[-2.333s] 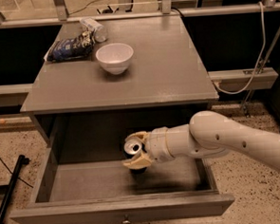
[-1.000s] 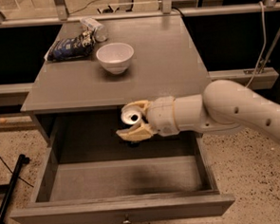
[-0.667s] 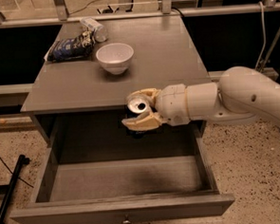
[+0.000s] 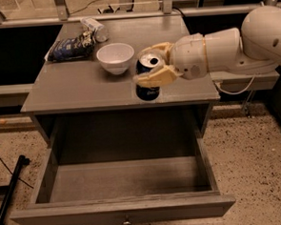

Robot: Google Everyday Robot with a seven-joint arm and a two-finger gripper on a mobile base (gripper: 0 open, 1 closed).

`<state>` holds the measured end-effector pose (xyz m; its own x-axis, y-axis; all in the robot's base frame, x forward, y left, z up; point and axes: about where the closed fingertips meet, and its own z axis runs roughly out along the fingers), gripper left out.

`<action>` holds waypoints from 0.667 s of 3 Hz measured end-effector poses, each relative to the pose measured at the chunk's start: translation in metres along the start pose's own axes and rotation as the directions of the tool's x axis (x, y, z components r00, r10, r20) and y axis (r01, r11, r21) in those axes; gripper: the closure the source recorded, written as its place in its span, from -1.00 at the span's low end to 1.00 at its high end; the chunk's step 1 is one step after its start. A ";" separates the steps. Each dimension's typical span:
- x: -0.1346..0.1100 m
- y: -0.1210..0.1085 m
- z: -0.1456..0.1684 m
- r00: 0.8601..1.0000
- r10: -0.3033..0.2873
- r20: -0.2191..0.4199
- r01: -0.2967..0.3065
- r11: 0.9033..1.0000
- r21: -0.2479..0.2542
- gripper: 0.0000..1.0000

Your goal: Pick pepsi can from top drawer and place on counter

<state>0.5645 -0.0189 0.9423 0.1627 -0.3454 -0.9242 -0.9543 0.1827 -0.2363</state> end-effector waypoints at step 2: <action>0.002 -0.064 -0.032 0.989 0.145 -0.023 -0.141 0.981 0.132 1.00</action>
Offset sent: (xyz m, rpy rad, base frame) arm 0.0867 -0.0854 0.0132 0.0469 0.1999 -0.3722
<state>0.6176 -0.0610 0.9653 0.0165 -0.3362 -0.9416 -0.9261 0.3499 -0.1411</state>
